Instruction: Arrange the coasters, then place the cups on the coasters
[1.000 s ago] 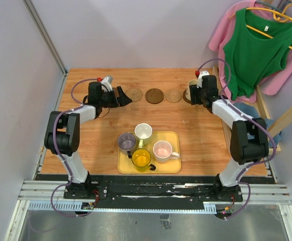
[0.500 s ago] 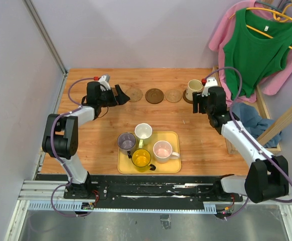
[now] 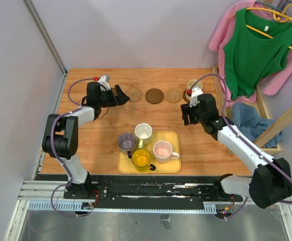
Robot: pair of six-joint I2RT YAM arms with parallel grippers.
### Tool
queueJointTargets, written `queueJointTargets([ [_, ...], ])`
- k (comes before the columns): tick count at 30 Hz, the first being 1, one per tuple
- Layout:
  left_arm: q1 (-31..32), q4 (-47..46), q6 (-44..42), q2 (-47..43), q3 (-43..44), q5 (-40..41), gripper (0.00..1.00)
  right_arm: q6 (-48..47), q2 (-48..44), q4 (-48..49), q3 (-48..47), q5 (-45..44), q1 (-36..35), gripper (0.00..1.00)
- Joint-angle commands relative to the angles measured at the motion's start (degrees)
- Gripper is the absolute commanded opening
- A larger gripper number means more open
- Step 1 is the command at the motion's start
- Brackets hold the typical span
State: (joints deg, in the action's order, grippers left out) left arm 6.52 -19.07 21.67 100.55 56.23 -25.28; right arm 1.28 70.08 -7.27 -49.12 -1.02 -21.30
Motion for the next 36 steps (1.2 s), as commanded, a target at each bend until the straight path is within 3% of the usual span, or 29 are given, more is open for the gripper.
queueJointTargets([
  [1, 0.24, -0.78, -1.04, -2.08, -0.68, 0.27, 1.00, -2.18, 0.20, -9.00, -1.82, 7.54, -4.24, 0.65],
  [6, 0.24, -0.70, -1.10, -2.10, -0.44, -0.01, 1.00, -1.71, -3.71, -15.52, -1.63, 13.92, -8.62, 0.72],
  [12, 0.22, -0.86, -0.96, -1.96, -0.50, -0.52, 1.00, -0.95, -8.43, -20.10, 0.83, 15.08, -14.88, 0.81],
  [26, 0.24, -2.38, 0.63, -1.40, -1.19, -2.52, 1.00, 2.64, -13.13, -27.35, 3.71, 17.80, -21.23, 0.82],
  [36, 0.24, -2.51, 0.69, -0.97, -1.30, -2.74, 1.00, 3.42, -7.40, -24.34, 5.41, 18.34, -23.74, 0.81],
])
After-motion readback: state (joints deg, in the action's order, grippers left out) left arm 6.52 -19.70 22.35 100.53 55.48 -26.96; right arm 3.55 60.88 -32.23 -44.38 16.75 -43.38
